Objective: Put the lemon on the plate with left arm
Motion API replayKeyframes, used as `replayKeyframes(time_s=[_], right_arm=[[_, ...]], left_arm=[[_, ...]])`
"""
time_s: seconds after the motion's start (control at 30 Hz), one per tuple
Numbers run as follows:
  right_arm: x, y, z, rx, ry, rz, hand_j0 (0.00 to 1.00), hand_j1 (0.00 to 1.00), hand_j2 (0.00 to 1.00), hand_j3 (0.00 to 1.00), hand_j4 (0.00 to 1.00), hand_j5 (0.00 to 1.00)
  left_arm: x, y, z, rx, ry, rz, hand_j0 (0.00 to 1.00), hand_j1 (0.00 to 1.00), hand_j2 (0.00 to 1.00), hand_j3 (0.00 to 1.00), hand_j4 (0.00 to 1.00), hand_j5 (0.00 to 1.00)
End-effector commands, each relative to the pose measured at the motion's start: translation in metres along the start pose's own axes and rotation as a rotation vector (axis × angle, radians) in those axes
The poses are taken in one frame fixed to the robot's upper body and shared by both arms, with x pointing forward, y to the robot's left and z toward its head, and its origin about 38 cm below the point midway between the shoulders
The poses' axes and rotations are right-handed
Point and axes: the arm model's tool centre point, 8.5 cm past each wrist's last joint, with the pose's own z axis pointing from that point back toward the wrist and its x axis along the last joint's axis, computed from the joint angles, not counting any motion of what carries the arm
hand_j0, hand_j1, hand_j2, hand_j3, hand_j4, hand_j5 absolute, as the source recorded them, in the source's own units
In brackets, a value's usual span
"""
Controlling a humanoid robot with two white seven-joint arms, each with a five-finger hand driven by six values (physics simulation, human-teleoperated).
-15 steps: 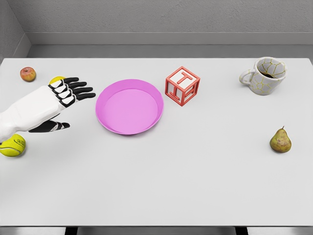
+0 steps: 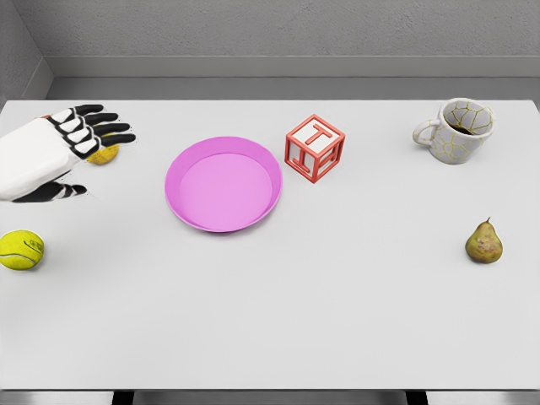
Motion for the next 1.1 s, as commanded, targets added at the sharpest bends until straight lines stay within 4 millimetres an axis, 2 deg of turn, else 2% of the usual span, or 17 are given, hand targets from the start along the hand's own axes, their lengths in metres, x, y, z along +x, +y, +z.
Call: replayKeyframes(time_s=[0.0, 0.07, 0.17, 0.23, 0.3, 0.4, 0.47, 0.53, 0.57, 0.63, 0.7, 0.83, 0.87, 0.9, 1.03, 1.07], right_arm=[[0.000, 0.000, 0.000, 0.000, 0.000, -0.001, 1.00, 1.00, 1.00, 1.00, 1.00, 1.00], [0.000, 0.000, 0.000, 0.000, 0.000, -0.001, 1.00, 1.00, 1.00, 1.00, 1.00, 1.00], [0.000, 0.000, 0.000, 0.000, 0.000, -0.001, 1.00, 1.00, 1.00, 1.00, 1.00, 1.00], [0.000, 0.000, 0.000, 0.000, 0.000, -0.001, 1.00, 1.00, 1.00, 1.00, 1.00, 1.00], [0.000, 0.000, 0.000, 0.000, 0.000, -0.001, 1.00, 1.00, 1.00, 1.00, 1.00, 1.00], [0.000, 0.000, 0.000, 0.000, 0.000, -0.001, 1.00, 1.00, 1.00, 1.00, 1.00, 1.00], [0.000, 0.000, 0.000, 0.000, 0.000, -0.001, 1.00, 1.00, 1.00, 1.00, 1.00, 1.00], [0.000, 0.000, 0.000, 0.000, 0.000, -0.001, 1.00, 1.00, 1.00, 1.00, 1.00, 1.00], [0.000, 0.000, 0.000, 0.000, 0.000, -0.001, 1.00, 1.00, 1.00, 1.00, 1.00, 1.00], [0.000, 0.000, 0.000, 0.000, 0.000, -0.001, 1.00, 1.00, 1.00, 1.00, 1.00, 1.00], [0.000, 0.000, 0.000, 0.000, 0.000, -0.001, 1.00, 1.00, 1.00, 1.00, 1.00, 1.00], [0.000, 0.000, 0.000, 0.000, 0.000, -0.001, 1.00, 1.00, 1.00, 1.00, 1.00, 1.00], [0.000, 0.000, 0.000, 0.000, 0.000, -0.001, 1.00, 1.00, 1.00, 1.00, 1.00, 1.00], [0.000, 0.000, 0.000, 0.000, 0.000, -0.001, 1.00, 1.00, 1.00, 1.00, 1.00, 1.00], [0.000, 0.000, 0.000, 0.000, 0.000, -0.001, 1.00, 1.00, 1.00, 1.00, 1.00, 1.00], [0.000, 0.000, 0.000, 0.000, 0.000, -0.001, 1.00, 1.00, 1.00, 1.00, 1.00, 1.00]], left_arm=[[-0.018, 0.009, 0.014, -0.054, 0.041, -0.039, 1.00, 1.00, 1.00, 1.00, 1.00, 1.00], [-0.034, 0.018, 0.019, -0.055, 0.079, -0.064, 1.00, 1.00, 1.00, 1.00, 1.00, 1.00], [-0.041, 0.030, 0.018, -0.057, 0.092, -0.105, 1.00, 1.00, 1.00, 1.00, 1.00, 1.00], [-0.044, 0.022, 0.017, -0.206, 0.101, -0.097, 1.00, 1.00, 1.00, 1.00, 1.00, 1.00], [-0.045, 0.023, 0.010, -0.244, 0.101, -0.097, 1.00, 1.00, 1.00, 1.00, 1.00, 1.00], [-0.044, 0.013, -0.003, -0.258, 0.096, -0.055, 1.00, 1.00, 1.00, 1.00, 1.00, 1.00], [-0.043, 0.004, -0.024, -0.234, 0.113, 0.021, 1.00, 1.00, 1.00, 1.00, 1.00, 1.00], [-0.055, 0.005, -0.045, -0.242, 0.120, 0.062, 1.00, 1.00, 1.00, 1.00, 1.00, 1.00], [-0.065, -0.004, -0.055, -0.256, 0.124, 0.126, 1.00, 1.00, 1.00, 1.00, 1.00, 1.00], [-0.078, -0.019, -0.061, -0.287, 0.146, 0.182, 1.00, 1.00, 1.00, 1.00, 1.00, 1.00], [-0.082, -0.037, -0.071, -0.290, 0.153, 0.240, 1.00, 1.00, 1.00, 1.00, 1.00, 1.00], [-0.080, -0.043, -0.090, -0.335, 0.114, 0.235, 1.00, 1.00, 1.00, 1.00, 1.00, 1.00], [-0.077, -0.042, -0.099, -0.325, 0.095, 0.242, 1.00, 1.00, 1.00, 1.00, 1.00, 1.00], [-0.077, -0.048, -0.103, -0.325, 0.098, 0.261, 1.00, 1.00, 1.00, 1.00, 1.00, 1.00], [-0.085, -0.063, -0.109, -0.345, 0.129, 0.311, 1.00, 1.00, 1.00, 1.00, 1.00, 1.00], [-0.093, -0.060, -0.109, -0.351, 0.146, 0.310, 1.00, 1.00, 1.00, 1.00, 1.00, 1.00]])
